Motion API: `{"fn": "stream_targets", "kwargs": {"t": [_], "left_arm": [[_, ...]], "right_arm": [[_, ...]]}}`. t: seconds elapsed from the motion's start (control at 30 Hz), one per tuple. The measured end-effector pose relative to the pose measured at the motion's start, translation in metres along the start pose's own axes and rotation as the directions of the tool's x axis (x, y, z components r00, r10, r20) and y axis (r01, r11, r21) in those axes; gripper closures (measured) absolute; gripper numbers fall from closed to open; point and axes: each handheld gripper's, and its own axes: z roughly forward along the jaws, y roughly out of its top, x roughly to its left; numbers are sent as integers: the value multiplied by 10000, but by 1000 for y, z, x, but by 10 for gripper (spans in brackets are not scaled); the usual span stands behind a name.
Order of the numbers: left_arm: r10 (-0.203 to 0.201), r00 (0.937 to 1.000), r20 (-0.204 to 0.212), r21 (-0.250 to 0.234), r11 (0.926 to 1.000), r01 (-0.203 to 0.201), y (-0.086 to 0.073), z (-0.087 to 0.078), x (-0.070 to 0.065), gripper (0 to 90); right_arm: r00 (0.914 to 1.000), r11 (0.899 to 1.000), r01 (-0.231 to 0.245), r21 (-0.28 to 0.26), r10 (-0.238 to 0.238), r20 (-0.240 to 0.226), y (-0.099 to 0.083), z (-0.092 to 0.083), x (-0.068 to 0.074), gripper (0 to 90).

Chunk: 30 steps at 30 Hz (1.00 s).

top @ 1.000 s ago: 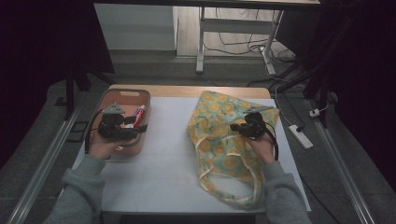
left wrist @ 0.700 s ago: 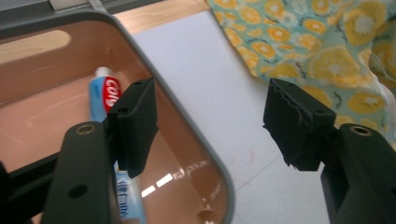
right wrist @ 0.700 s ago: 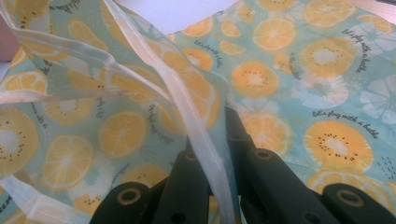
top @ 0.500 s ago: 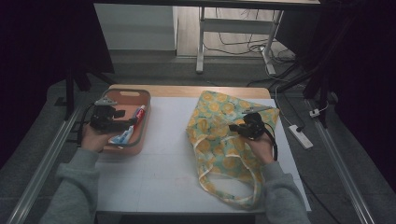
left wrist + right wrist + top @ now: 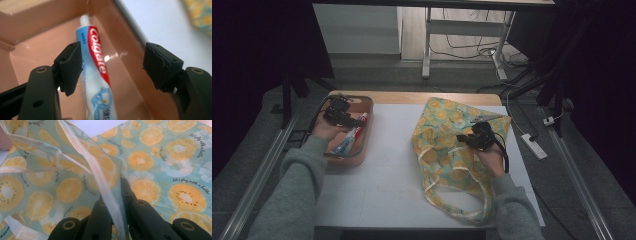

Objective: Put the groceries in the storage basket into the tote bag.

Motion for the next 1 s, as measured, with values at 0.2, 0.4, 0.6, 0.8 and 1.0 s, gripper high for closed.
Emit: {"fn": "stream_targets", "kwargs": {"t": [0.2,0.4,0.6,0.8,1.0], "left_arm": [[-305,9995,-102,731,9968,311,0,25,11,323],[-416,9991,-63,1073,9933,420,-3,37,17,322],[-343,9993,135,1482,9884,319,-5,50,16,335],[-387,9989,-261,1777,9832,427,-8,59,17,396],[-500,9976,-484,1869,9807,583,-12,61,18,484]], "right_arm": [[10000,10000,-41,-4,41,5,-1,0,-1,900],[9999,9999,-124,24,124,41,-2,0,-3,900],[9999,9999,-144,37,144,53,-3,1,-3,900],[9998,9998,-185,65,185,87,-4,1,-4,900],[9996,9997,-251,49,250,155,-4,0,-6,900]]}}
